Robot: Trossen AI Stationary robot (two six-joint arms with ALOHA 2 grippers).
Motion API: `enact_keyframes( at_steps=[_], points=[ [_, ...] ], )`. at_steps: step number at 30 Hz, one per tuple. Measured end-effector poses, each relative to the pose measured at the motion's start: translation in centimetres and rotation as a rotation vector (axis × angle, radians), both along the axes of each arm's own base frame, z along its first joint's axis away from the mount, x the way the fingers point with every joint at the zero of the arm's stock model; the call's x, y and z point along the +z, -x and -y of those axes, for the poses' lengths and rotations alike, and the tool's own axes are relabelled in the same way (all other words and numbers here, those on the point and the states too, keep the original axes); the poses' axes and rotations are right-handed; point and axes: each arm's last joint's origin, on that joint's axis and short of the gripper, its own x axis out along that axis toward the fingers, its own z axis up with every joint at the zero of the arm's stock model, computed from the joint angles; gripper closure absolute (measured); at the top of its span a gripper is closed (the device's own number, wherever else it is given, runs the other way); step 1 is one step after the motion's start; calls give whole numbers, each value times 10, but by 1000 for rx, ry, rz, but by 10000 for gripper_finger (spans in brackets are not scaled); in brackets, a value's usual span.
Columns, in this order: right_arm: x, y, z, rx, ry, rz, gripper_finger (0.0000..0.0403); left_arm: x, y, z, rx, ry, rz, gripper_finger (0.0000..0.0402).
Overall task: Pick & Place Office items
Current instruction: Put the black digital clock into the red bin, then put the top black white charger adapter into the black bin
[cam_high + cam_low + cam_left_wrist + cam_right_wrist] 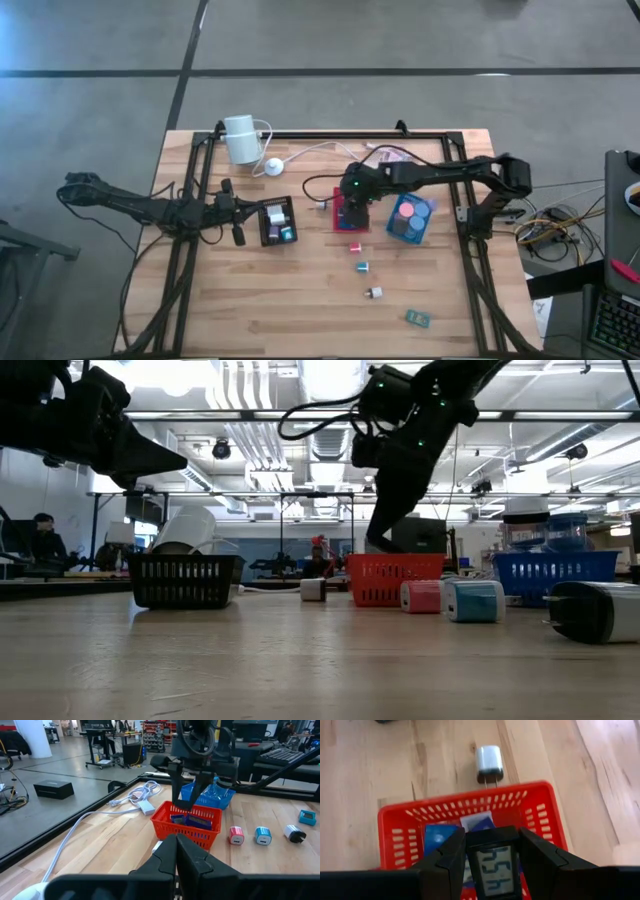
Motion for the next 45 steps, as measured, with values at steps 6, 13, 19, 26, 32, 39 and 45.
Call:
enact_keyframes(
  at_steps=[6, 13, 19, 26, 32, 39, 45],
  points=[
    [0, -16, 1, 28, 10, -49, 261, 0, 0, 0, 0, 0, 0, 388],
    [-10, -26, 1, 37, -2, -116, 261, 0, 0, 0, 0, 4, 1, 388],
    [-12, -30, 1, 21, -9, -114, 247, 0, 0, 0, 1, 6, -2, 388],
    [-13, -28, 1, 29, -13, -130, 207, -1, 0, 0, 1, 4, -5, 388],
    [-7, -27, 0, 31, -19, -156, 189, -1, 0, 0, 1, 2, -6, 388],
    [28, -27, -7, 85, -18, -56, 188, -1, 0, 0, 1, 3, -5, 388],
    [99, -11, -35, 282, 12, 351, 205, -2, 0, 0, 1, 2, -20, 388]
  ],
)
